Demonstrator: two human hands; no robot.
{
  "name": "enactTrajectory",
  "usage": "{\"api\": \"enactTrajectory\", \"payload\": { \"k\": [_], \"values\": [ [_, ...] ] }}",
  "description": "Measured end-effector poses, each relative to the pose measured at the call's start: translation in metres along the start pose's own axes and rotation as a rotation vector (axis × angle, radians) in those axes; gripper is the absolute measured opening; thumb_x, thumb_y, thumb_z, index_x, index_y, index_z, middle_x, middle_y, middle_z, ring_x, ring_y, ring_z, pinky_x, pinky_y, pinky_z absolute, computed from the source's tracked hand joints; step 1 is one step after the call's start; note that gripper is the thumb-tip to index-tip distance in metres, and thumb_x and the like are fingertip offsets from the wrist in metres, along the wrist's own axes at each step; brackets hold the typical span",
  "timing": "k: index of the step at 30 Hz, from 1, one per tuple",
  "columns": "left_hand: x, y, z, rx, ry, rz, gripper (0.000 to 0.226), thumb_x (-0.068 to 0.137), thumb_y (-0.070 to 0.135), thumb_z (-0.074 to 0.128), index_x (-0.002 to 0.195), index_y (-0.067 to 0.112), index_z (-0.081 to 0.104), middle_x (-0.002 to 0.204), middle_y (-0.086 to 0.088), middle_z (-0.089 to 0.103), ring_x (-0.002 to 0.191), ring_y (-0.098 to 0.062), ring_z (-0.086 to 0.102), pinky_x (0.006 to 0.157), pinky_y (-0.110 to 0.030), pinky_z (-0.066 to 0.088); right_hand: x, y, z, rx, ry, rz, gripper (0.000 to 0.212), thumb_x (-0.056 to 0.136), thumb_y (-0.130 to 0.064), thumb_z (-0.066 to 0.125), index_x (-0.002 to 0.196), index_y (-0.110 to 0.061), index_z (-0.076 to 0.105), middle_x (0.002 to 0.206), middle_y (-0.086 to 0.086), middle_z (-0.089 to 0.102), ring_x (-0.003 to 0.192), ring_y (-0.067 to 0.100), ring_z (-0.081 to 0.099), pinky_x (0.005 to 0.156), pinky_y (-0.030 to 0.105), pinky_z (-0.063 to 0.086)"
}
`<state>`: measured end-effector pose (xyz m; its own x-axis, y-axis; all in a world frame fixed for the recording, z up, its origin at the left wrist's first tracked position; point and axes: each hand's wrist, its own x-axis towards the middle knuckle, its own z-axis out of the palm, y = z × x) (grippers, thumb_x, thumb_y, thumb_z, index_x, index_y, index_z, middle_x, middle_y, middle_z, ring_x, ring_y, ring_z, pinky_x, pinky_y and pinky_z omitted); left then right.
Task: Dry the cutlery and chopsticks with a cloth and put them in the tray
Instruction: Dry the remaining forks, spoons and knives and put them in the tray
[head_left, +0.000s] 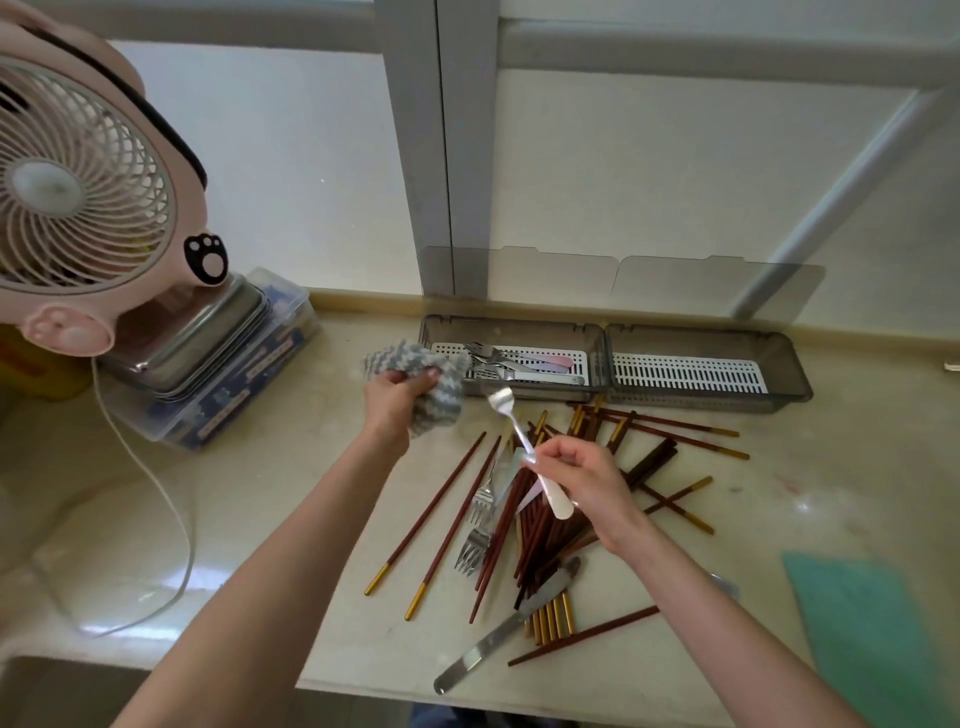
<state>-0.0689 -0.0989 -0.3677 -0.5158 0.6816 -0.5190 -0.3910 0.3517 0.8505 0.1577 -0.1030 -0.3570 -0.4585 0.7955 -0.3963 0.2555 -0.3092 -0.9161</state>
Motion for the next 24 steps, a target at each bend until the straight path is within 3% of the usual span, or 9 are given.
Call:
{"api": "enactTrajectory", "payload": {
  "k": [3,5,9,11,14,19,24],
  "values": [
    [-0.021,-0.009,0.012,0.026,-0.276,-0.08,0.005,0.087,0.001,0.055,0.091,0.004,0.056,0.085,-0.008,0.066,0.073,-0.017,0.067,0.065,-0.027,0.057,0.005,-0.002,0.009,0.06,0.046,-0.04,0.009,0.085,-0.019,0.068,0.083,-0.011,0.071,0.066,-0.008,0.061,0.062,0.012,0.054,0.056,0.021,0.042],
    [-0.034,-0.019,0.023,-0.056,-0.34,-0.122,0.006,0.089,0.002,0.052,0.089,0.004,0.058,0.076,-0.005,0.069,0.062,-0.012,0.067,0.058,-0.022,0.056,0.01,-0.003,0.019,0.049,0.052,-0.044,0.007,0.086,-0.016,0.067,0.082,-0.012,0.071,0.07,-0.005,0.063,0.063,0.01,0.054,0.057,0.022,0.042],
    [-0.041,-0.031,0.024,-0.202,-0.239,-0.157,0.009,0.089,0.001,0.055,0.085,-0.003,0.062,0.065,-0.006,0.071,0.056,-0.015,0.068,0.052,-0.023,0.055,0.011,0.001,0.025,0.008,0.013,-0.014,0.008,0.087,-0.017,0.066,0.092,-0.017,0.072,0.085,-0.001,0.069,0.073,0.009,0.06,0.058,0.013,0.046],
    [-0.038,-0.033,0.019,-0.23,-0.173,-0.14,0.008,0.088,0.003,0.056,0.085,-0.002,0.062,0.068,-0.008,0.07,0.058,-0.018,0.067,0.056,-0.025,0.055,0.008,0.009,0.018,0.006,-0.136,-0.007,0.024,0.089,-0.016,0.062,0.112,-0.018,0.068,0.1,0.003,0.071,0.088,0.013,0.063,0.072,0.018,0.048],
    [-0.033,-0.034,0.015,-0.299,-0.056,-0.147,0.006,0.089,0.005,0.056,0.088,0.002,0.061,0.08,-0.011,0.069,0.07,-0.022,0.066,0.069,-0.034,0.056,0.003,0.02,0.009,0.25,-0.328,0.018,0.047,0.085,-0.005,0.059,0.13,-0.016,0.056,0.113,0.004,0.066,0.098,0.015,0.061,0.081,0.027,0.05],
    [-0.039,-0.042,0.022,-0.321,-0.036,-0.149,0.011,0.089,0.009,0.057,0.085,0.0,0.063,0.077,-0.012,0.07,0.069,-0.024,0.066,0.075,-0.037,0.054,0.001,0.025,0.025,0.42,-0.157,-0.004,0.036,0.082,0.005,0.056,0.114,-0.01,0.064,0.093,0.006,0.071,0.087,0.016,0.066,0.081,0.03,0.055],
    [-0.059,-0.06,0.03,-0.192,-0.081,-0.11,0.013,0.089,0.01,0.058,0.088,-0.002,0.063,0.08,-0.016,0.068,0.07,-0.025,0.063,0.065,-0.032,0.053,0.009,0.018,0.033,0.469,0.097,0.036,0.018,0.081,0.011,0.06,0.089,-0.004,0.054,0.074,0.008,0.068,0.062,0.014,0.065,0.057,0.026,0.055]
  ]
}}
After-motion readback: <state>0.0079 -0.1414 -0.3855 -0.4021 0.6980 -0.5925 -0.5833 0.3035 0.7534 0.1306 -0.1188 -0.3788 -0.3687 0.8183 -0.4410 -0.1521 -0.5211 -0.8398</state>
